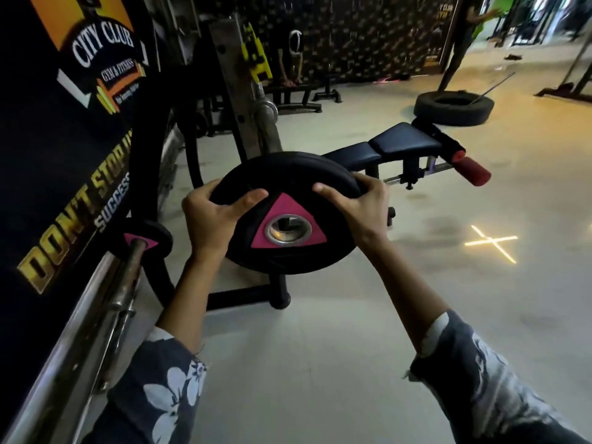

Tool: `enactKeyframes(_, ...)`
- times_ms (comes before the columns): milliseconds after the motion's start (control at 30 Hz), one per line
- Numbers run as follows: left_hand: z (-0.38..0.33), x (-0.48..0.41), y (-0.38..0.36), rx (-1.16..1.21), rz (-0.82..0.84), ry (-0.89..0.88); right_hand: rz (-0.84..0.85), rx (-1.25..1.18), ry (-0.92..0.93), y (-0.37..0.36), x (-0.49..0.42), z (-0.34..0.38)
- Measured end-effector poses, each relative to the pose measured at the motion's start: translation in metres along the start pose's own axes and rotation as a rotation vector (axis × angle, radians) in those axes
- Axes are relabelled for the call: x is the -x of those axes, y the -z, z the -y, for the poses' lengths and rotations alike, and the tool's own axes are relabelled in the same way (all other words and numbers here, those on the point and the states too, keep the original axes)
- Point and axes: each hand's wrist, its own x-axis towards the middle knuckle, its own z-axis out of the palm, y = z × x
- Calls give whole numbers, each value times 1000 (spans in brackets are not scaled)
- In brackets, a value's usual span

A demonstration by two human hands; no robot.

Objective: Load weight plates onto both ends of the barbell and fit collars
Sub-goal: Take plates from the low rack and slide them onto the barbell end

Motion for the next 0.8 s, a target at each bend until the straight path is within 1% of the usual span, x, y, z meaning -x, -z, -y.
enactKeyframes(167,16,-33,-17,-44,-73,60,93,-33,19,-21,-50,-20)
enactKeyframes(300,29,-51,-24,-58,-91,27,102,-30,37,-34,-74,-35)
enactKeyframes(433,41,-68,-31,-91,-87,33,111,-48,26,-46,-95,-45)
enactKeyframes(500,49,-77,-35,-127,-107,7,112,-32,33,-54,-109,-50)
enactKeyframes(667,80,-109,-51,-258,-142,-136,103,-66,56,-75,-146,-70)
enactKeyframes(800,105,-151,-67,-303,-133,-138,87,-62,51,-99,-185,-89)
